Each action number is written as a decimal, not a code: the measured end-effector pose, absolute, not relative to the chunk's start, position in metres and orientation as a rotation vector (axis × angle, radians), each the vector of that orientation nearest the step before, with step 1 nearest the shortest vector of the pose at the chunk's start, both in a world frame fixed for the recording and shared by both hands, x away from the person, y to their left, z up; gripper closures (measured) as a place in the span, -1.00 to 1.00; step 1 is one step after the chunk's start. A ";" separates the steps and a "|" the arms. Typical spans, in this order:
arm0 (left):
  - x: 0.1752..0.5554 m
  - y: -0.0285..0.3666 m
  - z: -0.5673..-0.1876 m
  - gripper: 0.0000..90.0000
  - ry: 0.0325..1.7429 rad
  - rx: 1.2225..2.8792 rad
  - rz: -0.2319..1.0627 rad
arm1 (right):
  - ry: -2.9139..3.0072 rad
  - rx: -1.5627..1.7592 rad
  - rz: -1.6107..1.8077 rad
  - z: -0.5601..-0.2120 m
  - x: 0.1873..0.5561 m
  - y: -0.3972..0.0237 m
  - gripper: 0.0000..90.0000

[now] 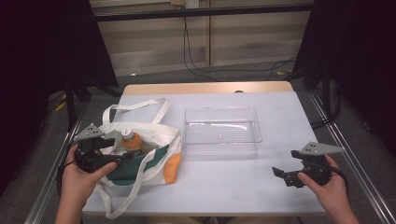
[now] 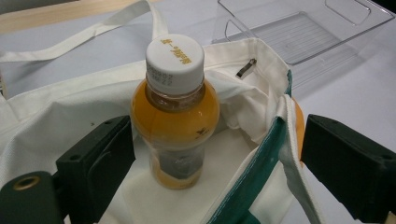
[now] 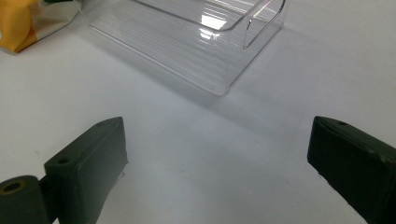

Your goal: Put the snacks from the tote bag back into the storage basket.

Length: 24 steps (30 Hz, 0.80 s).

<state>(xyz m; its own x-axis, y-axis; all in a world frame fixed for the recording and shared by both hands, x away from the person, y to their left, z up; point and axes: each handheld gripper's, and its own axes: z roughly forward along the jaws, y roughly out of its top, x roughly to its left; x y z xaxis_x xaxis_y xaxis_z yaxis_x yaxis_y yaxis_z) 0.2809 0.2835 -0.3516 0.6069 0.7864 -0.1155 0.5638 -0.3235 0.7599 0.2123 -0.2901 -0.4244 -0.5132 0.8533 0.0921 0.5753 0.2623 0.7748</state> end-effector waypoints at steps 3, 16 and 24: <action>0.280 0.285 -0.350 -0.79 1.056 2.033 0.353 | 2.188 1.307 1.117 -0.424 0.215 -0.289 -0.90; 0.285 0.289 -0.341 -0.77 1.112 2.063 0.360 | 2.203 1.309 1.117 -0.430 0.210 -0.287 -0.90; 0.297 0.277 -0.332 -0.75 1.111 2.099 0.361 | 2.167 1.324 1.123 -0.426 0.204 -0.292 -0.90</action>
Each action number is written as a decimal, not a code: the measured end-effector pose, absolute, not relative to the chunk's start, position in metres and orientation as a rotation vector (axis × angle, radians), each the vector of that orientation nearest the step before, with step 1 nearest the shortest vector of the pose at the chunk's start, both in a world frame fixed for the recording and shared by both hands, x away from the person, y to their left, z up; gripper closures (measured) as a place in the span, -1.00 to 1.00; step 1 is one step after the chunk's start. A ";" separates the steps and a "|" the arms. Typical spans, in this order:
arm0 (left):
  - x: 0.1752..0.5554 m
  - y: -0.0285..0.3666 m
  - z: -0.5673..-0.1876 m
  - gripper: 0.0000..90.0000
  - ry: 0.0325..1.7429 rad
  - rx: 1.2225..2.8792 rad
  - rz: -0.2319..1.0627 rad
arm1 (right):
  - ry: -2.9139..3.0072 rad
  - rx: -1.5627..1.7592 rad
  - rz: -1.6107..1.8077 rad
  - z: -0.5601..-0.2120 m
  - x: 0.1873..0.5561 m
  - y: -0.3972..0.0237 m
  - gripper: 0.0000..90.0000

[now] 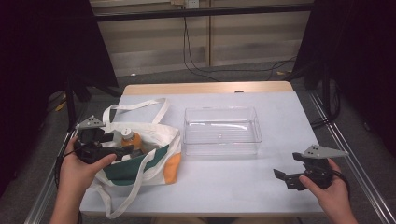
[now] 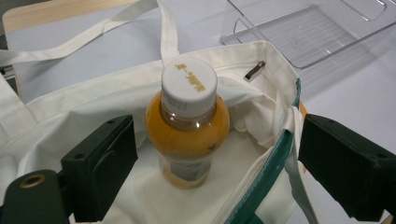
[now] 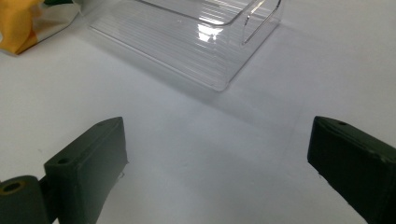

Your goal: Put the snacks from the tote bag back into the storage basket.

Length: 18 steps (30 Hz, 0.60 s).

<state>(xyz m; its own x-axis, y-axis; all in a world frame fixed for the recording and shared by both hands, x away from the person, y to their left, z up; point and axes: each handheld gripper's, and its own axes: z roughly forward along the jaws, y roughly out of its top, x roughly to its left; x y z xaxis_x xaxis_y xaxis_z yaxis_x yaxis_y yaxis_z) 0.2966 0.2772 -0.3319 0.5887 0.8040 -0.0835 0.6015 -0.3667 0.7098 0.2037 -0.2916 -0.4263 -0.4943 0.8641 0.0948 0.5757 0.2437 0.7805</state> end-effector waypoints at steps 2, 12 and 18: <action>0.298 0.277 -0.328 -0.74 1.103 2.120 0.349 | 2.162 1.326 1.121 -0.427 0.204 -0.291 -0.90; 0.311 0.274 -0.320 -0.69 1.123 2.193 0.355 | 2.170 1.321 1.120 -0.427 0.202 -0.291 -0.90; 0.320 0.272 -0.317 -0.64 1.153 2.241 0.337 | 2.176 1.312 1.116 -0.427 0.203 -0.287 -0.90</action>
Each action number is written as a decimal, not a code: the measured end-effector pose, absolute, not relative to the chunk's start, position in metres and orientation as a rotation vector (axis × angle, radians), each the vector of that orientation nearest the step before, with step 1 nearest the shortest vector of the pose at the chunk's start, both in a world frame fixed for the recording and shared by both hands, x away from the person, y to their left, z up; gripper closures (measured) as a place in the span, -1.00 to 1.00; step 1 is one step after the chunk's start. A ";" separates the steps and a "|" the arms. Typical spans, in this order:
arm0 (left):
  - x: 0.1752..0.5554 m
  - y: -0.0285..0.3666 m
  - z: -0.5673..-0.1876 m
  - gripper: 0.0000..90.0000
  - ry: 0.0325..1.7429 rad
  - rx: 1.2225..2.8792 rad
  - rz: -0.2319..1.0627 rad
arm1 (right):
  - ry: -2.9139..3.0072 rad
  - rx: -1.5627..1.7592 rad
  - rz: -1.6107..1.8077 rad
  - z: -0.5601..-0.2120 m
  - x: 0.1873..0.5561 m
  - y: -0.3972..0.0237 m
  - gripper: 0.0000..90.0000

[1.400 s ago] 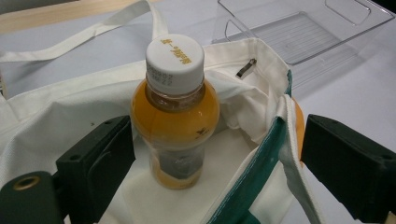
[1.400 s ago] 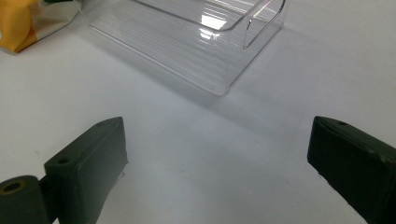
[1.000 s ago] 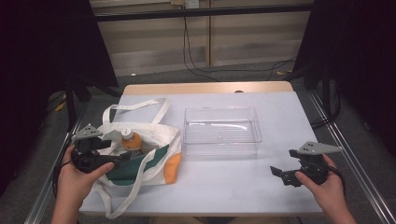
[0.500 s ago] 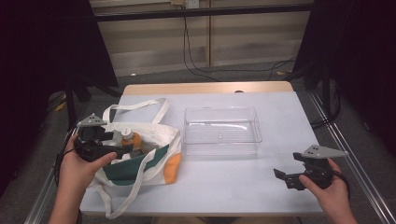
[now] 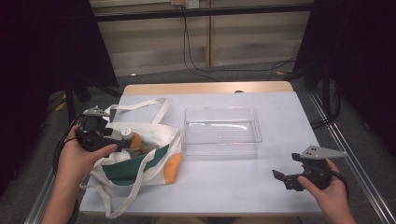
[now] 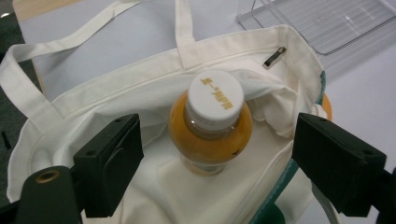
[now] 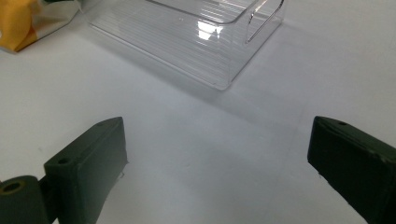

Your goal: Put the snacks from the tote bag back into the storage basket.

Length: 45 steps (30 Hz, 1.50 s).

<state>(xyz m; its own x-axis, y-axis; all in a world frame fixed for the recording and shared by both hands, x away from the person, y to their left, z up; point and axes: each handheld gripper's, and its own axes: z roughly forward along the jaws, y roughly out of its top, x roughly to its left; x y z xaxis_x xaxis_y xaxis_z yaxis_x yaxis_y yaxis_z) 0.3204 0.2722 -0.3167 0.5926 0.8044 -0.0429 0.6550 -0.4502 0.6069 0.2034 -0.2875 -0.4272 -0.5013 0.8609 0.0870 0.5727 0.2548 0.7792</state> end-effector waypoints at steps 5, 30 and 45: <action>0.329 0.268 -0.315 -0.53 1.141 2.285 0.294 | 2.181 1.309 1.113 -0.427 0.204 -0.287 -0.90; 0.358 0.249 -0.310 -0.08 1.180 2.453 0.193 | 2.179 1.304 1.118 -0.426 0.202 -0.289 -0.90; 0.368 0.245 -0.304 0.12 1.219 2.533 0.152 | 2.184 1.300 1.114 -0.426 0.201 -0.289 -0.90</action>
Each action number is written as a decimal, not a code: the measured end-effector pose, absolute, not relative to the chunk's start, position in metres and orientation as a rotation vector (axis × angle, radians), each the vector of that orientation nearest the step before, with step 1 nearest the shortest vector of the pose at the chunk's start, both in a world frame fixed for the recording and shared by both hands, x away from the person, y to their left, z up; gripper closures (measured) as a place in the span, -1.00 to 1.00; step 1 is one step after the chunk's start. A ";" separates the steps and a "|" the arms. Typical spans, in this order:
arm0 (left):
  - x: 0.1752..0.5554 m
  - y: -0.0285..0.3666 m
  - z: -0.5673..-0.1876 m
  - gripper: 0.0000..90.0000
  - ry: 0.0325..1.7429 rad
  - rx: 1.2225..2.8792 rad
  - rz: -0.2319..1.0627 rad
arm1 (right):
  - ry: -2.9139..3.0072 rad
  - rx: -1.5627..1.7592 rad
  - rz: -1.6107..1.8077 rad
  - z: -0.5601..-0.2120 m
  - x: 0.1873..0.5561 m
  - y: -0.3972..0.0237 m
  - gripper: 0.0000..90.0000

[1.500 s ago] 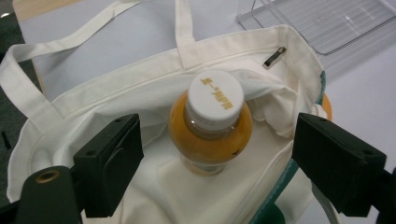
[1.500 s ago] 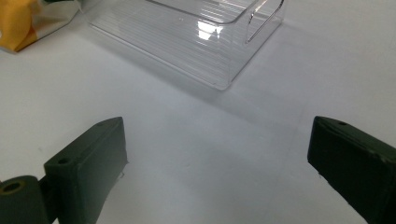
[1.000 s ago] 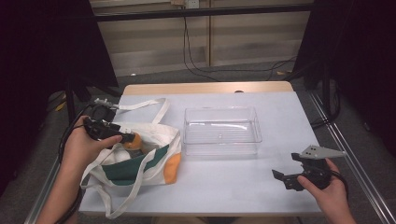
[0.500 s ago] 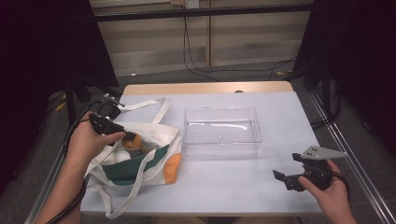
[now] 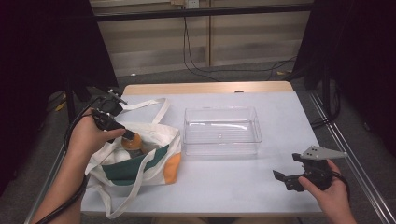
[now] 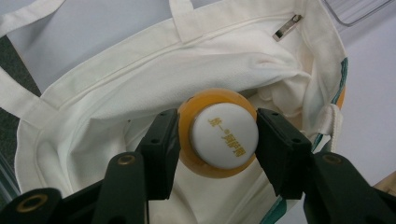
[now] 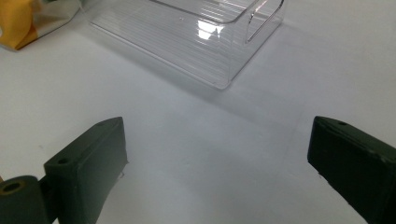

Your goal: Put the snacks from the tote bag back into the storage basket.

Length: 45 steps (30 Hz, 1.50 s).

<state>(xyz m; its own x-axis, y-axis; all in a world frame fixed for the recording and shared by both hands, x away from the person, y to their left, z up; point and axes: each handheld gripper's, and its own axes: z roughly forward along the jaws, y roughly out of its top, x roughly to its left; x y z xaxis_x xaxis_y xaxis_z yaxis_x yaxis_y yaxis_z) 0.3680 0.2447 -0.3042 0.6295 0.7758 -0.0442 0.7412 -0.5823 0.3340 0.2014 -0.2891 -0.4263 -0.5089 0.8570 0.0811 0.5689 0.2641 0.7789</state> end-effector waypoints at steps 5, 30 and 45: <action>0.371 0.245 -0.304 0.13 1.234 2.546 0.133 | 2.178 1.308 1.113 -0.426 0.201 -0.290 -0.90; 0.383 0.235 -0.306 0.29 1.285 2.646 0.011 | 2.183 1.308 1.107 -0.427 0.200 -0.291 -0.90; 0.391 0.226 -0.304 0.31 1.346 2.713 -0.035 | 2.176 1.314 1.109 -0.427 0.200 -0.291 -0.90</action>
<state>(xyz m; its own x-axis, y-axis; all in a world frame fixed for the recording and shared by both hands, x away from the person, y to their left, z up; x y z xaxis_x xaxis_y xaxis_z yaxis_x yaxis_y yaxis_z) 0.3913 0.2256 -0.3041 0.6059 0.7924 -0.0704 0.7950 -0.5999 0.0904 0.2000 -0.2910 -0.4270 -0.4991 0.8625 0.0837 0.5745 0.2570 0.7771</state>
